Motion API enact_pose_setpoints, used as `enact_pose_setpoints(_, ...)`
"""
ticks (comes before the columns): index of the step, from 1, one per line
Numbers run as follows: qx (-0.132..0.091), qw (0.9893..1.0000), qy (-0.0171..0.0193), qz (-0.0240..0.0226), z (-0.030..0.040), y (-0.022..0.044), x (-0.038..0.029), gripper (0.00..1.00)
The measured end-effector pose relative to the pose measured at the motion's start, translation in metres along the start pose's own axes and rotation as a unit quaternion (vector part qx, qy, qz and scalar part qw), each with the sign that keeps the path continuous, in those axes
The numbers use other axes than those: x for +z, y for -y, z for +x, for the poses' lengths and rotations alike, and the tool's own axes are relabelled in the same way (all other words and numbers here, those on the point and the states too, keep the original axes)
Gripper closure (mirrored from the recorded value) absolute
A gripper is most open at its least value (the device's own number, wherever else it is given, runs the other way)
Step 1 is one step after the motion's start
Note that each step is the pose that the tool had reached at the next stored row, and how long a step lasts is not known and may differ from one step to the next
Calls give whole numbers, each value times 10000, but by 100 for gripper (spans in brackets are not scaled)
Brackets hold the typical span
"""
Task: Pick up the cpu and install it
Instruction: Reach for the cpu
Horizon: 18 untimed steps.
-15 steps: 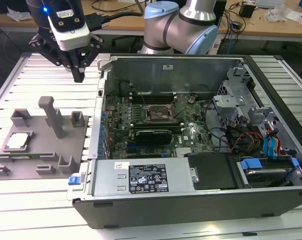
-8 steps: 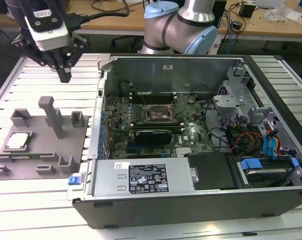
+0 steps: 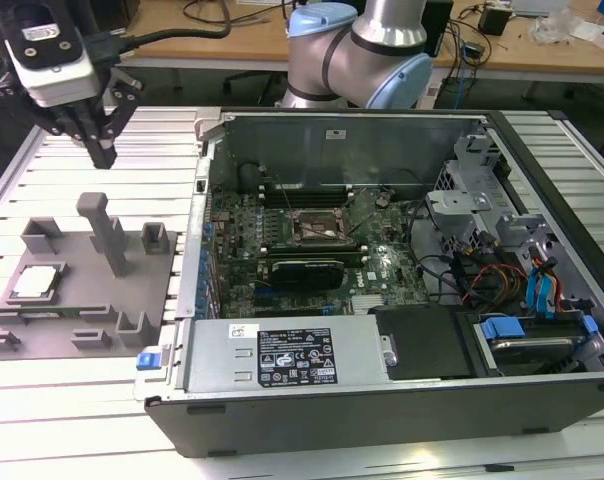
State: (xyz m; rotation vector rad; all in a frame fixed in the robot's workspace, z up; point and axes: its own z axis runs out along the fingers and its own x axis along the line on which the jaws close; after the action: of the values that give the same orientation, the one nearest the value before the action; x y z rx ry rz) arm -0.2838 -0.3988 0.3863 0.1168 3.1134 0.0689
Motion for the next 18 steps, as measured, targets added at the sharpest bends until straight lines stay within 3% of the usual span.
enact_pose_setpoints(11, 0, 10000, 0, 0, 464, 57, 145, 89)
enact_pose_setpoints(13, -1, 10000, 0, 0, 580, 72, 184, 89)
enact_pose_setpoints(18, 0, 10000, 0, 0, 763, 94, 252, 89)
